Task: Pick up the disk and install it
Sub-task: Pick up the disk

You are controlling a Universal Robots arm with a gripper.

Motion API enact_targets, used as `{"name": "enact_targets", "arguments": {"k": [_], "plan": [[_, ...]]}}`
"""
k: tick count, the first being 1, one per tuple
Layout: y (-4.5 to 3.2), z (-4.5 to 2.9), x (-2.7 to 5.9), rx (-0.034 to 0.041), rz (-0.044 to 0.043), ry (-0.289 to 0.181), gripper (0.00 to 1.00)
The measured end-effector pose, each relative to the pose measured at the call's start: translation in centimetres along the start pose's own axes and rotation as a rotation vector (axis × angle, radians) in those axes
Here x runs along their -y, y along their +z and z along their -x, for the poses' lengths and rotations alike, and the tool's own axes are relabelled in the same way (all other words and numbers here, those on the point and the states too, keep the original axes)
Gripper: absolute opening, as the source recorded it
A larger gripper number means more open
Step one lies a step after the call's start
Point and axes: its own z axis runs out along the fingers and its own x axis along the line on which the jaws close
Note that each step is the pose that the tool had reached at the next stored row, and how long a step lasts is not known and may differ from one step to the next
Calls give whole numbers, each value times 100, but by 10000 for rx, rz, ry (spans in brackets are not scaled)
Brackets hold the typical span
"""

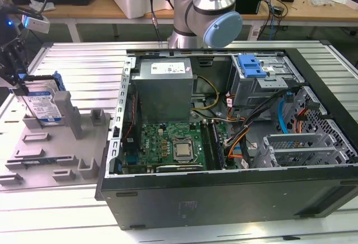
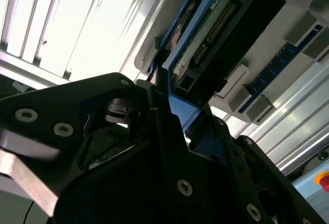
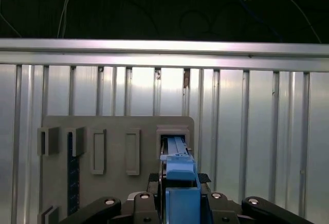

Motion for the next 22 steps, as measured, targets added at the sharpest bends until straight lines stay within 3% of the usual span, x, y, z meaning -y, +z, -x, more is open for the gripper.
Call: {"name": "enact_targets", "arguments": {"k": [12,22], "plan": [[0,0,-2,-12,-2,0,36],[-92,-5,-20,-11,-18,1,36]]}}
